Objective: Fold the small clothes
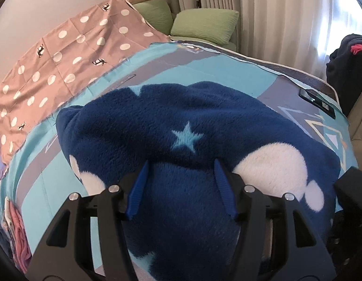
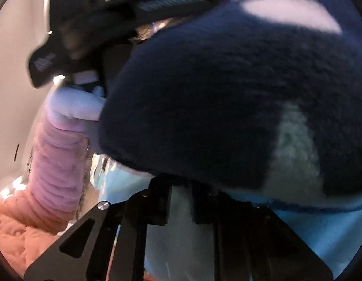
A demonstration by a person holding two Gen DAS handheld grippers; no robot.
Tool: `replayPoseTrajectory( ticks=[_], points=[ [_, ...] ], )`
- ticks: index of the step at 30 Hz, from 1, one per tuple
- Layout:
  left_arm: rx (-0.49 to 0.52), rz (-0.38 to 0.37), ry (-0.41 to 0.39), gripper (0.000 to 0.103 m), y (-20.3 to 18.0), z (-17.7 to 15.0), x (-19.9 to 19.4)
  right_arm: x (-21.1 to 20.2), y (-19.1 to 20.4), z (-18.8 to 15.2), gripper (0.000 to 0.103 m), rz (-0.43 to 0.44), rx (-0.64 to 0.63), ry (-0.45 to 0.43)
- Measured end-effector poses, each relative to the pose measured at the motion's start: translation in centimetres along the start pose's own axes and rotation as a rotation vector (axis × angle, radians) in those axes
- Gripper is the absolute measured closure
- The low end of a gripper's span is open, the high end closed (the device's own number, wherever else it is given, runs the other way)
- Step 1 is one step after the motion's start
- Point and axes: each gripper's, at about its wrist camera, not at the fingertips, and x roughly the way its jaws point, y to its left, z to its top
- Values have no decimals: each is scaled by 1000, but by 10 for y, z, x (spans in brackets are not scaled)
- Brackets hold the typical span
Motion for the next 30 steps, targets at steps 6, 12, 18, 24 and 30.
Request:
replayPoseTrajectory(
  ticks=[6, 12, 18, 24, 30],
  points=[
    [-9, -12, 2, 45, 3, 2, 0, -40, -2, 0, 90, -15, 38, -174],
    [2, -2, 9, 45, 2, -1, 0, -6, 0, 14, 90, 69, 69, -186],
    [-21, -13, -15, 44, 6, -4, -6, -45, -1, 13, 90, 40, 9, -109],
    [-61, -51, -24, 44, 18, 1, -16, -131, 35, 5, 69, -109, -195, -270],
    [-148, -94, -57, 44, 35, 8, -33, -123, 28, 38, 69, -371, -205, -382]
  ],
)
